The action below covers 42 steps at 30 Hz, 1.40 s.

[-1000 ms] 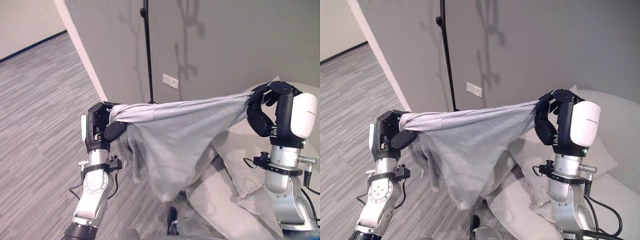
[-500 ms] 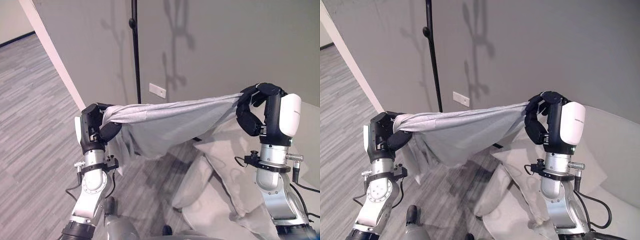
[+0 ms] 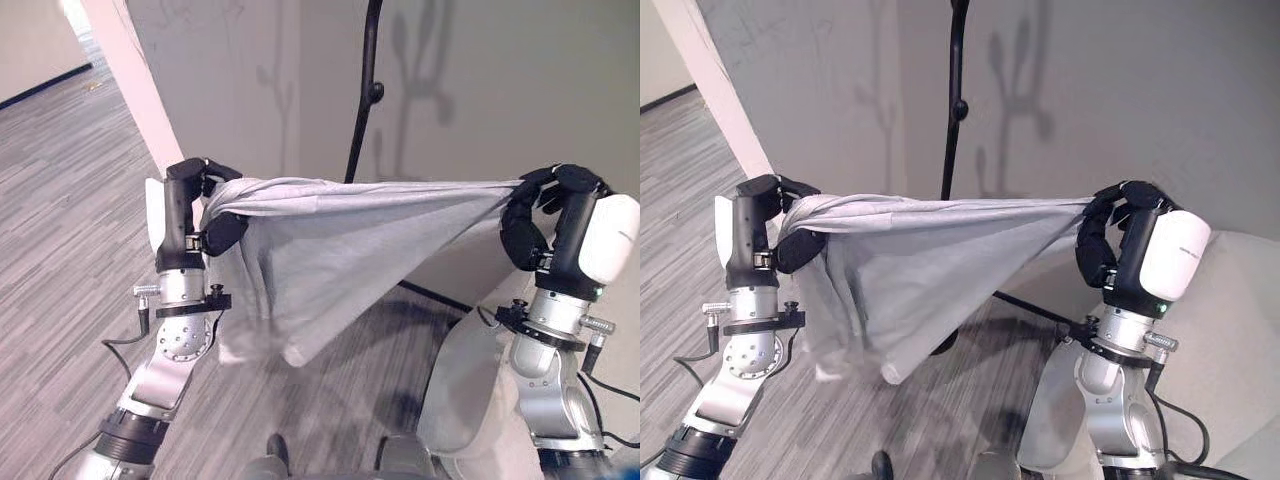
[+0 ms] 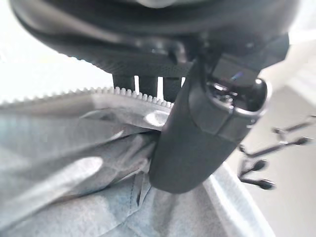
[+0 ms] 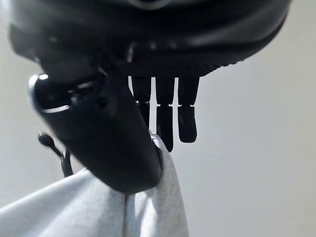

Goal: Hang the clothes on the sofa on the clothes rack.

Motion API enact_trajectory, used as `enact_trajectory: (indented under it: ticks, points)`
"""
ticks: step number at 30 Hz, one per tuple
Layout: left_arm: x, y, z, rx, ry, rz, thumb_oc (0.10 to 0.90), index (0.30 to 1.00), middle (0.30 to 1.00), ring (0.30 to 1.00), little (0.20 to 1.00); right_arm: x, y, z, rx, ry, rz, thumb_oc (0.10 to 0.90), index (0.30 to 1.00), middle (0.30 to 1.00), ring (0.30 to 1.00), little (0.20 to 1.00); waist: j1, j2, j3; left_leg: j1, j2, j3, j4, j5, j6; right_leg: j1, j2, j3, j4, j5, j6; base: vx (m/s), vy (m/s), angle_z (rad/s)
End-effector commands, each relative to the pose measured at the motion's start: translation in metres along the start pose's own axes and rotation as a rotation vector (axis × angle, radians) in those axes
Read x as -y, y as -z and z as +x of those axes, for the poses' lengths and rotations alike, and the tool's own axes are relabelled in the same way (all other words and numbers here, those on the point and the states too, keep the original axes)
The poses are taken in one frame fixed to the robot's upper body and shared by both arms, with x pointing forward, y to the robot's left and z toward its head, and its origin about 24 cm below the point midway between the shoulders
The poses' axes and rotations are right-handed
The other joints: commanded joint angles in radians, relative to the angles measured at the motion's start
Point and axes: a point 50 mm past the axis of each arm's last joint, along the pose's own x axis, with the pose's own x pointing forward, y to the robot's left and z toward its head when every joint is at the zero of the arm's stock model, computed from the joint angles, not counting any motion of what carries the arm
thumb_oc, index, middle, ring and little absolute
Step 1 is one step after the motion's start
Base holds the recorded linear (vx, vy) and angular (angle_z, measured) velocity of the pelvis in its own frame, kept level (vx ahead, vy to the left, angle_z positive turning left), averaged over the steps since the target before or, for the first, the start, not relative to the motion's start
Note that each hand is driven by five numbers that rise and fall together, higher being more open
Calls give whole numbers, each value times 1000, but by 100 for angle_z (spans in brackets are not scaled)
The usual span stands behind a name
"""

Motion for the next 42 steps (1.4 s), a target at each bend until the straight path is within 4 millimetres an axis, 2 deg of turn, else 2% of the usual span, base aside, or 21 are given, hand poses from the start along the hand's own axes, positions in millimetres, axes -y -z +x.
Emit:
enact_trajectory:
  ticks: [1,2,4,5,6,9,11,13,15,18,19,20,21,23,26,27,29,30,34,37,42]
  points:
    - [-17,-46,35,317,-153,-3,400,300,300,300,300,42,12,40,35,362,-144,400,300,300,300,300,-35,16,-81,-3,4,-23,10,-45,-38,117,90,-57,-322,43,-32,214,-97,-30]
    - [-17,-51,41,343,-176,-12,400,300,300,300,300,48,9,48,36,430,-147,400,300,300,300,300,-40,15,-103,38,13,-5,-16,-72,-49,102,66,-31,-542,79,-37,151,-86,-26]
    - [-16,-51,42,344,-178,-13,400,300,300,300,300,48,9,49,38,432,-149,400,300,300,300,300,-35,21,-101,39,17,-1,-16,-73,-49,110,73,-29,-562,91,-36,185,-93,-39]
    - [-15,-59,53,390,-196,0,400,300,300,300,300,52,5,60,66,455,-181,400,300,300,300,300,-51,32,-119,78,31,4,-20,-97,-54,73,13,-18,-626,167,-7,231,-93,-56]
    - [-14,-59,55,393,-201,0,400,300,300,300,300,52,4,62,68,459,-183,400,300,300,300,300,-50,37,-115,78,32,4,-18,-103,-53,76,15,-16,-635,173,-1,346,-127,-45]
    - [-16,-67,75,456,-267,86,400,300,300,300,300,48,-7,75,140,441,-190,400,300,300,300,300,-63,41,-110,133,36,-2,-4,-140,-58,66,-24,12,-667,212,17,292,-76,-11]
    - [-22,-72,91,524,-326,217,400,300,300,300,300,47,-11,85,207,409,-203,400,300,300,300,300,-65,23,-129,177,31,1,6,-176,-68,96,-17,12,-677,208,21,353,-118,-9]
    - [-31,-71,101,539,-396,299,400,300,300,300,300,40,-13,93,238,367,-173,400,300,300,300,300,-61,15,-152,201,56,3,39,-201,-86,121,3,6,-672,195,17,376,-187,-26]
    - [-37,-71,105,543,-432,332,400,300,300,300,300,37,-13,96,245,347,-155,400,300,300,300,300,-59,14,-162,201,80,-3,84,-189,-104,138,28,14,-676,185,8,267,-217,-17]
    - [-61,-73,123,558,-538,448,400,300,300,300,300,37,-12,120,276,348,-125,400,300,300,300,300,-24,-15,-145,38,189,-52,480,-31,-161,217,86,-14,-730,161,-63,206,-356,-14]
    - [-69,-74,124,571,-565,486,400,300,300,300,300,39,-8,125,278,347,-149,400,300,300,300,300,-1,-30,-139,3,196,-69,559,14,-164,241,91,-18,-738,149,-80,208,-382,-17]
    - [-84,-75,126,575,-605,557,400,300,300,300,300,44,-9,137,294,361,-176,400,300,300,300,300,27,-53,-117,-74,218,-84,653,30,-162,281,96,-32,-755,128,-101,166,-240,-8]
    - [-84,-75,126,575,-608,559,400,300,300,300,300,43,-9,138,296,362,-174,400,300,300,300,300,23,-51,-114,-80,220,-87,662,27,-162,281,98,-34,-756,128,-102,142,-167,2]
    - [-98,-73,124,554,-661,586,400,300,300,300,300,46,-7,146,283,368,-190,400,300,300,300,300,44,-59,-108,-127,228,-75,617,-2,-152,306,99,-33,-764,114,-100,143,-2,11]
    - [-113,-76,121,571,-692,652,400,300,300,300,300,49,-9,155,301,371,-201,400,300,300,300,300,80,-56,-113,-161,200,-82,418,-31,-146,333,91,-24,-787,104,-80,169,90,16]
    - [-120,-75,117,567,-713,670,400,300,300,300,300,48,-12,157,314,369,-201,400,300,300,300,300,88,-55,-117,-153,176,-94,300,-7,-151,343,87,-18,-793,99,-73,173,141,11]
    - [-128,-81,113,595,-728,689,400,300,300,300,300,52,-10,161,319,375,-229,400,300,300,300,300,117,-47,-111,-176,152,-156,195,36,-166,363,95,-2,-795,89,-71,142,113,2]
    - [-134,-86,111,619,-751,700,400,300,300,300,300,52,-8,161,305,379,-235,400,300,300,300,300,121,-37,-119,-155,145,-173,136,34,-167,366,102,3,-790,80,-73,101,82,-9]
    - [-134,-92,110,635,-735,700,400,300,300,300,300,54,-4,162,288,381,-249,400,300,300,300,300,111,-27,-145,-109,144,-160,100,56,-168,380,108,-4,-792,75,-72,99,52,-10]
    - [-132,-86,115,593,-671,735,400,300,300,300,300,51,-3,164,264,358,-216,400,300,300,300,300,108,-16,-174,-53,136,-144,39,54,-168,395,104,-7,-814,78,-63,106,90,17]
    - [-109,-49,135,402,-422,712,400,300,300,300,300,27,1,175,224,190,-254,400,300,300,300,300,98,1,-189,-6,118,-131,-14,51,-160,394,86,-2,-820,91,-47,28,90,6]
